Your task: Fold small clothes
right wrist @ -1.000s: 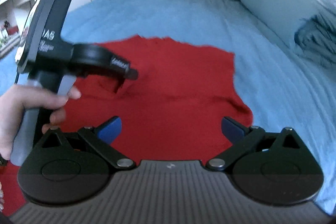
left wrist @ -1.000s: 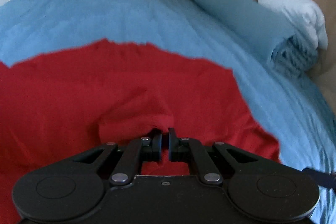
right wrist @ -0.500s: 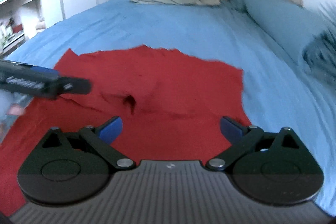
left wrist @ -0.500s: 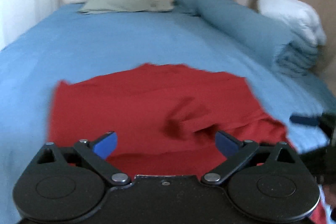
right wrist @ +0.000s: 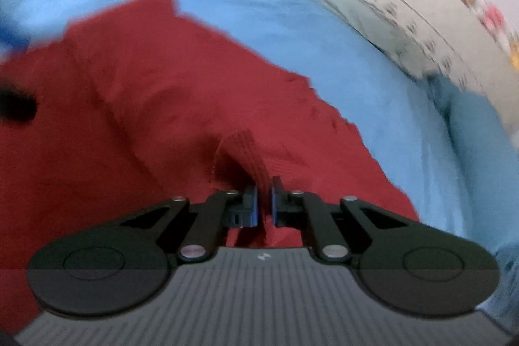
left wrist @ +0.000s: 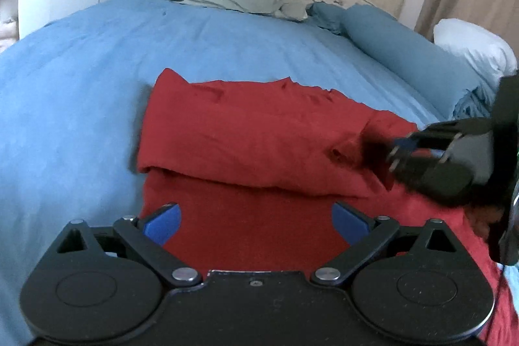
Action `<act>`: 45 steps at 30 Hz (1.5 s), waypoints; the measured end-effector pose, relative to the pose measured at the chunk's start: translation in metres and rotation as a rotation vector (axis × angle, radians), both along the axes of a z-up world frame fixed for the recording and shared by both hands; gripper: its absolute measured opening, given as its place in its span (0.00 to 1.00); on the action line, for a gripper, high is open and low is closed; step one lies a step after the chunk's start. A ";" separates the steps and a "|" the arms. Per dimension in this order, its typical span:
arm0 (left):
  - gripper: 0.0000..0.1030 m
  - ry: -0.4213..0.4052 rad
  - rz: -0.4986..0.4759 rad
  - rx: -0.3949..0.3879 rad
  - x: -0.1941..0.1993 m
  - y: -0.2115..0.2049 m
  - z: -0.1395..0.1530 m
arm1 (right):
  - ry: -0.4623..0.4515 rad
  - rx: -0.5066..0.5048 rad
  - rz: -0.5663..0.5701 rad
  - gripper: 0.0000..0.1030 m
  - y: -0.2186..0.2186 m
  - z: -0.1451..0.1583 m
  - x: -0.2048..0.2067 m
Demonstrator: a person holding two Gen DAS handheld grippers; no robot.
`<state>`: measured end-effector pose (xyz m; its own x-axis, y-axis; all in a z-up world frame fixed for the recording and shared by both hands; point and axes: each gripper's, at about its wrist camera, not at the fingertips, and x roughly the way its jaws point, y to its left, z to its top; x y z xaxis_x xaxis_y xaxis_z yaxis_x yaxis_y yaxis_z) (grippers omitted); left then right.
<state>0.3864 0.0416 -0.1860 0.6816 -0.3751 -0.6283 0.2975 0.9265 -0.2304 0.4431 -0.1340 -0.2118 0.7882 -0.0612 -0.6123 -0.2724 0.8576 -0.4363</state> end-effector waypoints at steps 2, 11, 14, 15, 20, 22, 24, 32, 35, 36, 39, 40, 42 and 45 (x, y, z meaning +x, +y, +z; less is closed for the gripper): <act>0.98 0.008 -0.003 -0.016 0.001 0.001 -0.002 | -0.042 0.181 -0.137 0.23 -0.026 0.014 -0.002; 0.98 0.038 -0.025 -0.025 -0.001 -0.003 -0.014 | 0.020 0.728 -0.464 0.36 -0.121 -0.021 -0.020; 0.98 0.045 -0.024 -0.032 0.001 -0.003 -0.016 | 0.024 0.807 -0.459 0.53 -0.127 -0.020 -0.021; 0.98 0.048 -0.022 -0.035 0.002 -0.003 -0.016 | 0.020 0.817 -0.473 0.53 -0.130 -0.019 -0.021; 0.98 0.045 -0.017 -0.043 0.002 0.001 -0.016 | 0.001 0.791 -0.520 0.53 -0.128 -0.015 -0.010; 0.98 0.048 -0.015 -0.045 0.002 0.002 -0.017 | 0.013 0.769 -0.539 0.26 -0.126 -0.012 -0.003; 0.98 0.054 -0.008 -0.049 0.003 0.004 -0.018 | 0.030 0.722 -0.519 0.20 -0.124 -0.006 0.002; 0.98 0.063 0.003 -0.044 0.002 0.003 -0.022 | -0.201 0.558 -0.358 0.20 -0.125 0.090 0.026; 0.98 0.063 0.003 -0.047 0.002 0.003 -0.022 | -0.260 0.522 -0.429 0.20 -0.148 0.091 0.025; 0.98 0.062 0.005 -0.046 0.002 0.003 -0.022 | -0.240 0.528 -0.462 0.20 -0.156 0.083 0.027; 0.98 0.064 0.007 -0.051 0.003 0.005 -0.023 | -0.144 0.522 -0.554 0.20 -0.174 0.044 0.028; 0.98 0.063 0.008 -0.048 0.003 0.005 -0.024 | -0.114 0.528 -0.570 0.20 -0.178 0.032 0.026; 0.98 0.061 0.010 -0.042 0.003 0.005 -0.025 | -0.084 0.551 -0.604 0.20 -0.185 0.012 0.024; 0.98 0.057 0.017 -0.060 0.004 0.006 -0.025 | -0.083 0.617 -0.622 0.20 -0.194 0.004 0.021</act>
<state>0.3908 0.0477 -0.2109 0.6524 -0.4018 -0.6426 0.2665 0.9154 -0.3017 0.4644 -0.3277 -0.2078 0.7658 -0.1713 -0.6199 0.3347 0.9292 0.1567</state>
